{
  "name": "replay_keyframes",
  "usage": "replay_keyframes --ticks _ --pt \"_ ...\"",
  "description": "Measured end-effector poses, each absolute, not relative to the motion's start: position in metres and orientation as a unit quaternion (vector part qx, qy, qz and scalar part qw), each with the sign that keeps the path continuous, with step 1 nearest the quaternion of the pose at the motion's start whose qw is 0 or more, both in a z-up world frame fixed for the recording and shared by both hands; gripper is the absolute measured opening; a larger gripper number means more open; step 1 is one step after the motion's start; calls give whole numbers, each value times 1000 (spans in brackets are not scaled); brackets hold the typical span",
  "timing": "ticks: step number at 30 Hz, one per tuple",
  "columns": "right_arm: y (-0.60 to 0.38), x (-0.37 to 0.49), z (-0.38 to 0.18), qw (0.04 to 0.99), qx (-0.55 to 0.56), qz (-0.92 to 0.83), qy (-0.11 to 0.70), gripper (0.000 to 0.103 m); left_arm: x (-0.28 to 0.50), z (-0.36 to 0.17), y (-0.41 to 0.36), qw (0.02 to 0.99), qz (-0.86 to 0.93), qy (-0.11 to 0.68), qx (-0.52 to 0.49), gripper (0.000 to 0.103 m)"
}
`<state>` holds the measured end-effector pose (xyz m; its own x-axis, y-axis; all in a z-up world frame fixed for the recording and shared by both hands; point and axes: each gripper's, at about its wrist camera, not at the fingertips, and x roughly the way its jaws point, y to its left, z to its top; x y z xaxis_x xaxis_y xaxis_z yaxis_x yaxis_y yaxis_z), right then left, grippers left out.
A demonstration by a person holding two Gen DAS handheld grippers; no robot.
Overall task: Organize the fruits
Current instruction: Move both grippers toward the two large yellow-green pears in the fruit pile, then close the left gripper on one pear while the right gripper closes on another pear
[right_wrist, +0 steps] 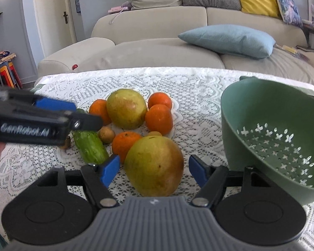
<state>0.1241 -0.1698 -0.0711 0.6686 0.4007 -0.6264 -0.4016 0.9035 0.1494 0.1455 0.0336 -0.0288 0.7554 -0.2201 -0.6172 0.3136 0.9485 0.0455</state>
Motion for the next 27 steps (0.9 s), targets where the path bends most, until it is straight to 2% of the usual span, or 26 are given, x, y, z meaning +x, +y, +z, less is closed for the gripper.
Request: replay_keyframes --ticks 6,10,22,27 --pt "-173 132 -78 908 28 220 356 67 174 -38 29 923 -171 318 132 83" --pt "-173 134 -81 906 39 222 359 67 189 -44 30 912 -190 337 135 87" --pt "-173 137 -85 903 50 223 364 66 201 -72 10 908 -168 324 207 91" --pt "-173 135 -85 902 49 228 363 62 207 -74 13 915 -155 324 184 89"
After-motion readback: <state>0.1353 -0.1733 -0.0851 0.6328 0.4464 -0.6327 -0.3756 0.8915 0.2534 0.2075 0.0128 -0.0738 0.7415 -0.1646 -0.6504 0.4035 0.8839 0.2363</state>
